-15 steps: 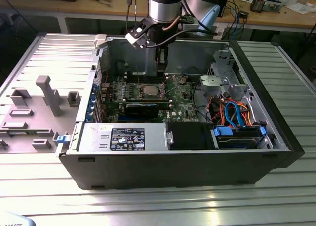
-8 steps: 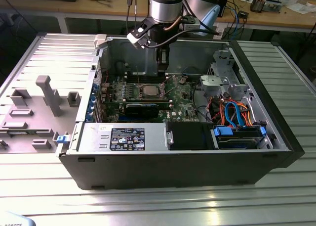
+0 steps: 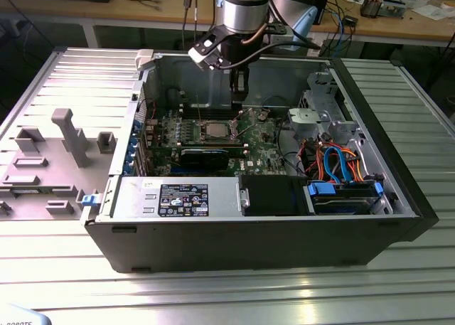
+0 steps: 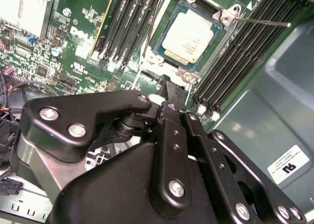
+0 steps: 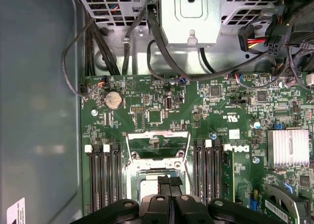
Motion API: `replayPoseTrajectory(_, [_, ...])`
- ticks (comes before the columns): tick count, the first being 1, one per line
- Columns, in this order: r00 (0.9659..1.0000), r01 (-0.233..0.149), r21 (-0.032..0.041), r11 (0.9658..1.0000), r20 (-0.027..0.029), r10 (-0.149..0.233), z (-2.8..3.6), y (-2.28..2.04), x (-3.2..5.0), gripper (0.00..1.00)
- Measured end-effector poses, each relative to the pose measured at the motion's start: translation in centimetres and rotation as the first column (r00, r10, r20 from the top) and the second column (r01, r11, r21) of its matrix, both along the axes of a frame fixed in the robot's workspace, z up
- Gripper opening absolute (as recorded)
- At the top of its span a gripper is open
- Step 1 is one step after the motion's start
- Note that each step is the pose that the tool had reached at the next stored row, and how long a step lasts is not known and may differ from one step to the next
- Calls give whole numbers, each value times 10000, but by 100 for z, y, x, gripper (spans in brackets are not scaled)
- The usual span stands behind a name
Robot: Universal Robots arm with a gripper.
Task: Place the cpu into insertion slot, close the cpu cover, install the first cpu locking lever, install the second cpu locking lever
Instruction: 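Close the cpu cover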
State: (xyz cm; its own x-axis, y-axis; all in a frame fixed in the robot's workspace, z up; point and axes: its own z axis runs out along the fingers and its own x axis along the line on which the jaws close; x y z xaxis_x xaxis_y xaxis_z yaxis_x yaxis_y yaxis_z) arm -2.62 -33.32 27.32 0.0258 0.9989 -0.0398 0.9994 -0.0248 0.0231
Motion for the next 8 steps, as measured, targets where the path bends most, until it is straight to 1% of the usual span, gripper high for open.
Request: replayPoseTrajectory(8, [10000, 1, 0, 10000, 0, -1, 0, 0, 7, 11])
